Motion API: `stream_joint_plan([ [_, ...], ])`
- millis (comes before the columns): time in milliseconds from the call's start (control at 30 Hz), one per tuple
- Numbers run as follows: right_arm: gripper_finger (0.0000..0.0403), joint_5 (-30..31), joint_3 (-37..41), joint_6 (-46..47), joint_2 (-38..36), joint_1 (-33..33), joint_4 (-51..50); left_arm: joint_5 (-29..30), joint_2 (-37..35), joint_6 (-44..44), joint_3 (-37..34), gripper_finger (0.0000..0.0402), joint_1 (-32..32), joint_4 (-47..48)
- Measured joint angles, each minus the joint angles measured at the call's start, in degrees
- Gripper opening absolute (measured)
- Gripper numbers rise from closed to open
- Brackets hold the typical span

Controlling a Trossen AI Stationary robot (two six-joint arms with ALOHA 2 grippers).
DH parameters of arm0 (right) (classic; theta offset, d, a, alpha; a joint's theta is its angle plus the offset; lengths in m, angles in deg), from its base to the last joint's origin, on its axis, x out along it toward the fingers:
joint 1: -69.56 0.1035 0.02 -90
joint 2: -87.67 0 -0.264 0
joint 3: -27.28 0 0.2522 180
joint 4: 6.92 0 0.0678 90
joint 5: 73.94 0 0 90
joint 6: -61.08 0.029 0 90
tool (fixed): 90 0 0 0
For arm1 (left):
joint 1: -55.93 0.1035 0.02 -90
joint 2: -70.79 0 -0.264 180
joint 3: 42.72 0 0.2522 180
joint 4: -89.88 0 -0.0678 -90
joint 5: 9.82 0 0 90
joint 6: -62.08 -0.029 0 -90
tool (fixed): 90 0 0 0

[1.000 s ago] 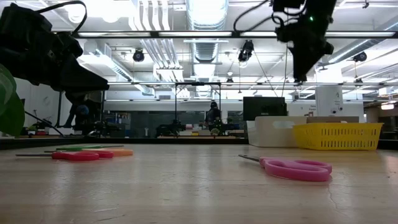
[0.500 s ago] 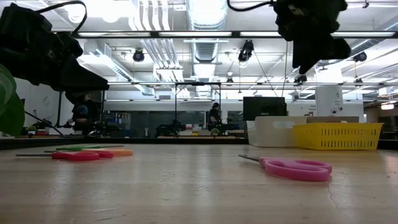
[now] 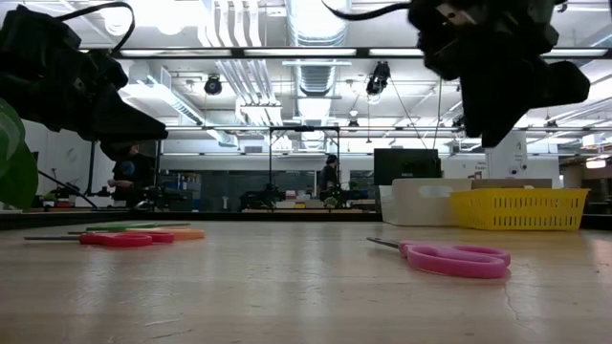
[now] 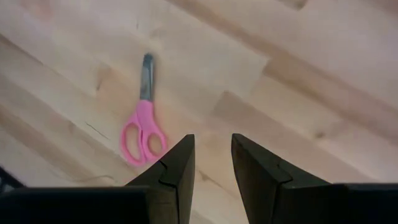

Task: Pick & Place Paint Supplies
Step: Put the pink scissors into the yellow bin

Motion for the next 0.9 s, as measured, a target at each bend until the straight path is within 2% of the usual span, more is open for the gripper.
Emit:
stream_joint_plan([
  [167, 0.0105, -0.8, -8.0, 2.3, 10.6, 2.4, -0.8, 0.0, 0.0, 0.0, 0.0, 0.0087, 0.0, 0.0],
  [333, 0.0105, -0.9, -15.8, 3.5, 17.6, 3.6, -4.5, 0.0, 0.0, 0.0, 0.0, 0.0087, 0.0, 0.0],
  [567, 0.0105, -1.1, -22.2, 4.5, 22.9, 5.8, -9.1, 0.0, 0.0, 0.0, 0.0, 0.0087, 0.0, 0.0],
  [900, 0.0105, -0.5, -23.9, 10.1, 27.1, 8.8, -9.6, 0.0, 0.0, 0.0, 0.0, 0.0087, 0.0, 0.0],
])
